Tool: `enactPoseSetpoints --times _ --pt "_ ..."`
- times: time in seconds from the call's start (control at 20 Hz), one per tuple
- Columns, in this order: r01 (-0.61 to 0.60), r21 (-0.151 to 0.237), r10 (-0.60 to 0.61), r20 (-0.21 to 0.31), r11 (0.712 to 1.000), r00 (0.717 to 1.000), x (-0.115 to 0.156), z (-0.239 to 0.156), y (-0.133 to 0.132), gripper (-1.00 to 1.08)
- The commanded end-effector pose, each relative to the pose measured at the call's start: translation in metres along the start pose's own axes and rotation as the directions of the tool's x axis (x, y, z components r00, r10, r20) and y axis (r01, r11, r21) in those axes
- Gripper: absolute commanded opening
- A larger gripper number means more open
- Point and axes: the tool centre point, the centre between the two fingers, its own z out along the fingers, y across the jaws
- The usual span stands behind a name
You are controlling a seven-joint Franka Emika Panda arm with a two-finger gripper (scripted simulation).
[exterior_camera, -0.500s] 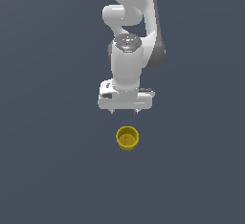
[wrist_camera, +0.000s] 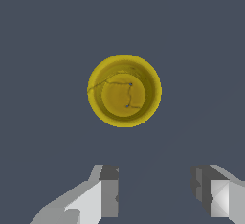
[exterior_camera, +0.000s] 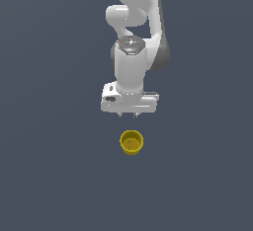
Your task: Pick up the object and move it to a goal position.
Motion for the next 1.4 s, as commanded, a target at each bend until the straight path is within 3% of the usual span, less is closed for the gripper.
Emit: enactPoseSetpoints --times 0.0,0.4,0.75,1.05,1.35 --pt "-0.003 0.0 0.003 0.001 1.0 1.0 0.0 0.0 0.0 0.28" --pt "-0.068 -0.002 0.068 0.017 0.998 0.998 0.012 0.003 0.0 0.28" --pt "-0.193 -0.012 0.193 0.046 0.981 0.98 0.032 0.01 0.001 0.28" --pt "-0.338 -0.034 0.34 0.078 0.94 0.937 0.054 0.02 0.0 0.28" --pt "-0.475 -0.069 0.48 0.103 0.877 0.871 0.074 0.031 -0.003 0.28"
